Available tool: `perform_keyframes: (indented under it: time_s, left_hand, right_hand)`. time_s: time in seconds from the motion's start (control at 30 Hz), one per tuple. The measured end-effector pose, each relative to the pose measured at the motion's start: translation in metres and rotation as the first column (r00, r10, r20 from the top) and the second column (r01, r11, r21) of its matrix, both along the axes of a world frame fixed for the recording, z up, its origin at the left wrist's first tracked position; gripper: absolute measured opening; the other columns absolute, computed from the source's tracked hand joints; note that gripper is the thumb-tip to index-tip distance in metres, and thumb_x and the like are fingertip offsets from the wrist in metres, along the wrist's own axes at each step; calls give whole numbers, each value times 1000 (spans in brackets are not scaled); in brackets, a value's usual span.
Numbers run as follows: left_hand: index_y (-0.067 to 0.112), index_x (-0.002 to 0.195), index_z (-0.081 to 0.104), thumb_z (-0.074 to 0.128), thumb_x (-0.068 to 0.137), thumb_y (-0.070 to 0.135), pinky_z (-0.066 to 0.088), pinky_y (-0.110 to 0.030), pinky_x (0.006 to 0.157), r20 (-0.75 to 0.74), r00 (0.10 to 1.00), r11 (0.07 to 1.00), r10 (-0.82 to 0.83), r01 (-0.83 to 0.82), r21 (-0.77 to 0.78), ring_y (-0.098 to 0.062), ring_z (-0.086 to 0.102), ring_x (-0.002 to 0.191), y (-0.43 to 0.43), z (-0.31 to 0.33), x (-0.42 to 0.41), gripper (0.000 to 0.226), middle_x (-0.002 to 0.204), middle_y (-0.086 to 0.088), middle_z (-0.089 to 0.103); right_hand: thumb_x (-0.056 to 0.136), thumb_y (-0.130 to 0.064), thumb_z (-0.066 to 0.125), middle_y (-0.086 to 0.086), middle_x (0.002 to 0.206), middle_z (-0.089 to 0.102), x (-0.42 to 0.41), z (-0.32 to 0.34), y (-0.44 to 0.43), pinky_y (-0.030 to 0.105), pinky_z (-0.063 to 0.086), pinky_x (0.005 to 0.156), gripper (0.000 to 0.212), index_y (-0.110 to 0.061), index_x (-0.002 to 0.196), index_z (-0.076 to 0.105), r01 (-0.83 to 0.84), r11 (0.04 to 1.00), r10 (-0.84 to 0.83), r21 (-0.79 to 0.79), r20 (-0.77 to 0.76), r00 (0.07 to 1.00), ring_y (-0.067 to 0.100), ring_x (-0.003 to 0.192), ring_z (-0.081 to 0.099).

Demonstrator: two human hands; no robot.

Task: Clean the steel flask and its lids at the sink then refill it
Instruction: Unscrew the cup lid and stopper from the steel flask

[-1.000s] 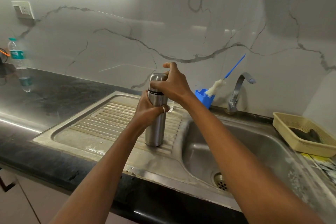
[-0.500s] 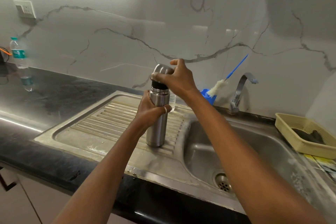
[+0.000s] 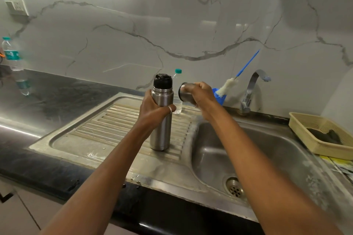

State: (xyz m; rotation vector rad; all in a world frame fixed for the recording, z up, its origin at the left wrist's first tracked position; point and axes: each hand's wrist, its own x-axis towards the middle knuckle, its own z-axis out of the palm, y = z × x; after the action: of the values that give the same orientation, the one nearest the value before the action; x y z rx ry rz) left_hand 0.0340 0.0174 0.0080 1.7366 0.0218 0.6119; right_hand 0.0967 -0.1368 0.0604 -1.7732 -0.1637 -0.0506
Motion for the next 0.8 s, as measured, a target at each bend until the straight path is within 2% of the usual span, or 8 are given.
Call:
perform_keyframes:
  time_s: [0.17, 0.23, 0.3, 0.33, 0.47, 0.57, 0.67, 0.8]
  left_hand:
    - [18, 121, 55, 89, 69, 12, 52, -31, 76, -25, 995, 994, 96, -97, -50, -19, 66, 96, 26, 4, 8, 63, 105, -3, 68]
    - [19, 123, 54, 88, 70, 10, 52, -33, 79, -31, 994, 993, 108, -109, -48, -19, 65, 97, 39, 5, 9, 64, 106, -3, 67]
    - [18, 124, 53, 88, 70, 9, 53, -35, 81, -29, 992, 990, 122, -124, -66, -21, 66, 99, 53, 4, 10, 65, 108, -5, 67]
    - [18, 123, 54, 88, 69, 9, 54, -36, 82, -27, 991, 989, 131, -133, -72, -22, 66, 99, 59, 3, 10, 64, 109, -6, 67]
    - [17, 123, 53, 87, 70, 8, 52, -32, 76, -20, 989, 986, 150, -151, -71, -20, 67, 95, 75, 3, 13, 64, 107, -6, 67]
    - [17, 127, 51, 87, 72, 8, 53, -32, 75, -21, 990, 989, 142, -143, -48, -19, 66, 95, 81, 3, 15, 66, 108, -6, 65]
    - [18, 129, 50, 86, 72, 10, 54, -34, 78, -23, 990, 990, 140, -140, -28, -19, 65, 97, 84, 1, 18, 68, 110, -6, 64]
    - [18, 131, 48, 85, 74, 8, 49, -27, 74, -21, 991, 991, 129, -129, -27, -17, 64, 97, 83, 2, 17, 68, 110, -5, 63]
  right_hand:
    - [80, -33, 80, 1, 111, 63, 0, -31, 7, 42, 58, 95, 45, -20, 118, 59, -94, 986, 95, -140, -1, 995, 21, 107, 63]
    - [79, -30, 82, -1, 102, 61, -3, -36, 15, 35, 58, 85, 40, -20, 109, 57, -128, 956, 138, -265, 20, 990, 16, 98, 63]
    - [80, -27, 81, -3, 91, 60, -6, -38, 25, 27, 51, 71, 30, -18, 95, 58, -155, 904, 184, -398, 36, 982, 12, 85, 59]
    - [80, -26, 80, -1, 89, 61, -7, -40, 30, 28, 50, 69, 26, -15, 92, 60, -167, 876, 205, -453, 36, 978, 13, 83, 58]
    - [86, -23, 72, 11, 105, 67, -13, -47, 47, 41, 57, 85, 29, -6, 108, 63, -186, 757, 253, -626, 19, 967, 20, 92, 62]
    - [83, -19, 72, 14, 106, 68, -16, -55, 57, 46, 56, 86, 31, -5, 109, 65, -208, 694, 282, -689, -5, 959, 25, 96, 65]
    - [81, -21, 75, 13, 106, 68, -16, -62, 64, 45, 56, 84, 34, -5, 109, 65, -240, 612, 323, -753, -38, 946, 26, 97, 64]
    - [81, -25, 78, 11, 109, 65, -14, -67, 69, 41, 56, 85, 40, -7, 113, 62, -252, 536, 351, -806, -59, 934, 24, 98, 62]
